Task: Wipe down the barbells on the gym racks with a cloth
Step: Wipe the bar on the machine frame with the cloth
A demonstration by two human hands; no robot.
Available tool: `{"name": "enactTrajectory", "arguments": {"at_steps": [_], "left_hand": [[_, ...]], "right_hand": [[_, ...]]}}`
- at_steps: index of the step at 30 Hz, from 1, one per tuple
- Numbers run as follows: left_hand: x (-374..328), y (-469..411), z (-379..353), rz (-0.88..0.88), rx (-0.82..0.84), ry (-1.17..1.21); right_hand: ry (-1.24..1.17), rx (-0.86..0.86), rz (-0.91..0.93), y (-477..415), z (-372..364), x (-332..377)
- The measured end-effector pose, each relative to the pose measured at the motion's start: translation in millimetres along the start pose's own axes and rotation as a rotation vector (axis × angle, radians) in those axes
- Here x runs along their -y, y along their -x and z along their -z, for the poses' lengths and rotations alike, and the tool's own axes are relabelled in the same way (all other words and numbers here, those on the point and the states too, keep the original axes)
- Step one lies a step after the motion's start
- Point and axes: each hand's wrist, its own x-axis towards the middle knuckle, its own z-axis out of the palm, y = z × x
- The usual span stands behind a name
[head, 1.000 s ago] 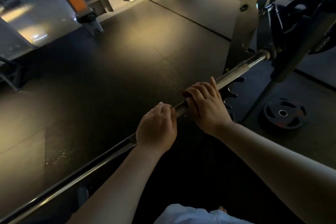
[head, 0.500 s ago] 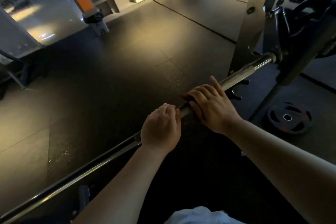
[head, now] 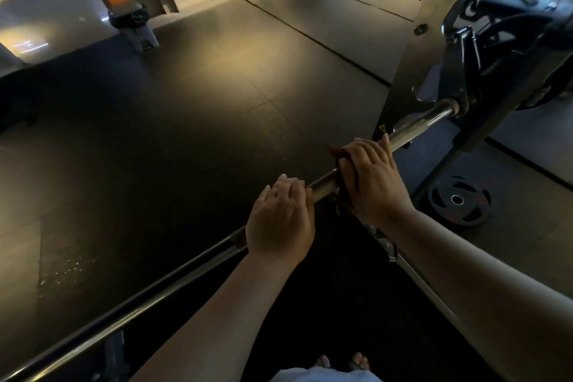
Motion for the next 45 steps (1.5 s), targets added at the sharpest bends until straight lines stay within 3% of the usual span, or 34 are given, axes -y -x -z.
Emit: {"name": "enactTrajectory", "arguments": {"at_steps": [4,10,15,19,23,28,32,35,41,45], "left_hand": [[3.7,1.7,2.5,-0.027,0.029,0.018],[9.0,2.2,-1.1,-0.066,-0.007,0.011],[9.2,3.9,-4.2,-0.07,-0.021,0.002],[10.0,2.4,-2.2,-0.065,-0.003,-0.002],[7.3,1.9,0.4,-0.058,0.008,-0.011],[-1.2,-6.0,-0.7,0.0,0.014,0.065],[-15.6,-15.9,-4.6,-0.002,0.031,0.041],[-18.9,-16.4,-4.9,-0.001,0.015,0.024],[-22.2,-17.5,-4.5,0.02,0.013,0.039],[-24.1,-17.5,-5.0,0.033,-0.001,0.011]], "right_hand": [[-0.098,-0.025,-0.121,10.8,-12.9,30.1],[0.065,0.125,0.093,6.7,10.1,1.3],[-0.063,-0.022,-0.207,2.5,0.6,12.8],[-0.049,0.06,-0.027,14.4,-12.6,29.8],[0.031,0.125,0.111,8.1,5.4,-6.0],[-0.124,-0.04,-0.136,2.3,3.5,-9.0],[-0.087,0.076,0.013,14.9,-3.3,4.0],[-0.015,0.097,0.163,6.9,13.3,-26.6],[-0.147,-0.009,-0.102,4.9,1.7,-22.9],[-0.158,0.027,-0.001,18.8,-6.1,-16.1]]}}
